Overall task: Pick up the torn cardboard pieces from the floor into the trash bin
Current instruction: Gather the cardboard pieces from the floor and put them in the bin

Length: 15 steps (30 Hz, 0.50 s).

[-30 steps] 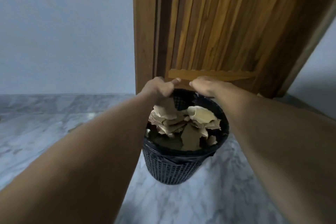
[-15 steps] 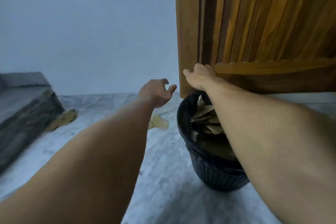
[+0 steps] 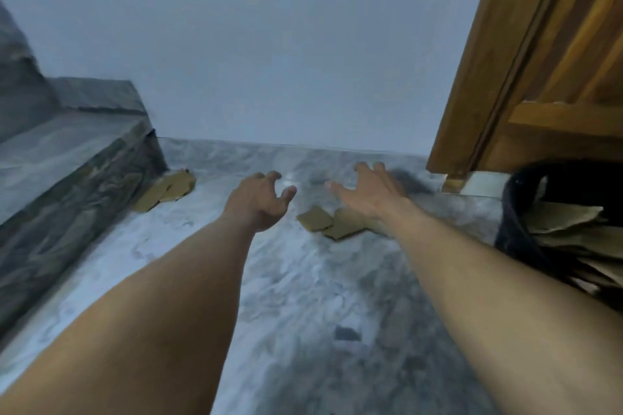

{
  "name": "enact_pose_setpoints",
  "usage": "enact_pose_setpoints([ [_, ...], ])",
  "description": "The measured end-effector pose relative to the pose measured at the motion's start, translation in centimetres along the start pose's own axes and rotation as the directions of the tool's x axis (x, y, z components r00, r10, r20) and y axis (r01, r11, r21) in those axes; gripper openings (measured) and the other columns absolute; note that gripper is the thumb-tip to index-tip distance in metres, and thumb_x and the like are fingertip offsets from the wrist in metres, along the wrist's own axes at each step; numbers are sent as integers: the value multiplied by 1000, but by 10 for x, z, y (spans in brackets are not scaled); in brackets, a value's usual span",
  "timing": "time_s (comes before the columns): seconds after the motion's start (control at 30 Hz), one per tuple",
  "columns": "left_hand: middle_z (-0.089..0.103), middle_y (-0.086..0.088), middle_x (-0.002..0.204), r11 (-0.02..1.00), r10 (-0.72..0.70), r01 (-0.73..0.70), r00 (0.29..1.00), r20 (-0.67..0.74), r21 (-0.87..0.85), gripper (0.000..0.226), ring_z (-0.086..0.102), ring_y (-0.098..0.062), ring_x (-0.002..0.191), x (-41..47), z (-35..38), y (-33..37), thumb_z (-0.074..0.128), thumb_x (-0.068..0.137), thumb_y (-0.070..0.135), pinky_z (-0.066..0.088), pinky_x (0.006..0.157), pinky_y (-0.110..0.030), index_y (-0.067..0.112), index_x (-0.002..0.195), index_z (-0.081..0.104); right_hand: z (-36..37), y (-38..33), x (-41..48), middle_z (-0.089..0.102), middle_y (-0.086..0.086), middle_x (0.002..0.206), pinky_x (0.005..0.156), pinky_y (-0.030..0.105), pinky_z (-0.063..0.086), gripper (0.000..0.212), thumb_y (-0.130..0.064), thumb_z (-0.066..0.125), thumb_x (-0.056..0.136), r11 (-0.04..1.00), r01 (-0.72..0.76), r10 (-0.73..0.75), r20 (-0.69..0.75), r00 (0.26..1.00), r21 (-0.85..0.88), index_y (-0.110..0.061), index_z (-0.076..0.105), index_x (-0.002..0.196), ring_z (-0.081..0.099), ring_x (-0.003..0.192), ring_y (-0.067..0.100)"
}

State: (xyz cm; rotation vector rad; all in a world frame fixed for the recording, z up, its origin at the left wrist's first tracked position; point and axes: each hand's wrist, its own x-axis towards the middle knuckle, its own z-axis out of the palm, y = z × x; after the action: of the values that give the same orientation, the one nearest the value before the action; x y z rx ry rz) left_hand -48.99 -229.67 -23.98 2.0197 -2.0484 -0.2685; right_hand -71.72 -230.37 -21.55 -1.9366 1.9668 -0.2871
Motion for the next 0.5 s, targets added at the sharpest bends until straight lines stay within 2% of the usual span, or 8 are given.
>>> enact_pose_setpoints([
  [0.13, 45, -18, 151, 999, -45, 45, 999, -7, -10, 66, 40, -39, 138, 27, 42, -82, 43, 99, 60, 40, 107, -51, 19, 151, 42, 63, 0, 47, -14, 14, 168, 117, 71, 11, 122, -102, 42, 61, 977, -209, 212, 72, 975, -47, -37, 11, 160, -3, 154, 45],
  [0.2, 43, -18, 153, 999, -52, 52, 998, -30, -4, 67, 36, -38, 142, 42, 59, -115, 45, 99, 60, 37, 109, -51, 19, 152, 41, 94, 1, 67, -23, 17, 166, 111, 78, -1, 128, -107, 37, 53, 947, -302, 308, 48, 950, -109, -45, -2, 159, -14, 150, 51],
  [0.23, 42, -18, 154, 998, -57, 58, 998, -36, 8, 68, 34, -37, 143, 47, 66, -130, 44, 98, 61, 35, 111, -51, 19, 152, 41, 110, 2, 77, -23, 18, 166, 111, 78, -2, 129, -108, 34, 51, 936, -333, 340, 53, 939, -112, -47, -8, 157, -16, 149, 53],
  [0.33, 38, -19, 155, 994, -106, 108, 993, -57, 29, 74, 28, -37, 146, 59, 84, -174, 36, 94, 65, 31, 115, -53, 19, 152, 40, 163, -1, 104, -9, 19, 169, 119, 67, 9, 137, -111, 37, 39, 935, -354, 348, 114, 931, 37, -54, -15, 153, -1, 153, 49],
  [0.4, 34, -18, 158, 986, -152, 157, 985, -83, 61, 74, 24, -37, 149, 66, 93, -199, 37, 93, 66, 26, 118, -55, 22, 153, 37, 195, -16, 118, 2, 17, 169, 118, 65, 14, 136, -114, 28, 32, 941, -337, 333, 86, 939, 37, -60, -13, 150, 11, 153, 46],
  [0.5, 23, -18, 163, 964, -239, 249, 966, -104, 99, 75, 13, -36, 153, 80, 96, -234, 41, 96, 65, 15, 122, -56, 24, 157, 28, 221, -42, 125, 11, 14, 168, 115, 70, 7, 108, -107, 20, 60, 969, -217, 217, -13, 976, -115, -57, -2, 154, 14, 151, 45],
])
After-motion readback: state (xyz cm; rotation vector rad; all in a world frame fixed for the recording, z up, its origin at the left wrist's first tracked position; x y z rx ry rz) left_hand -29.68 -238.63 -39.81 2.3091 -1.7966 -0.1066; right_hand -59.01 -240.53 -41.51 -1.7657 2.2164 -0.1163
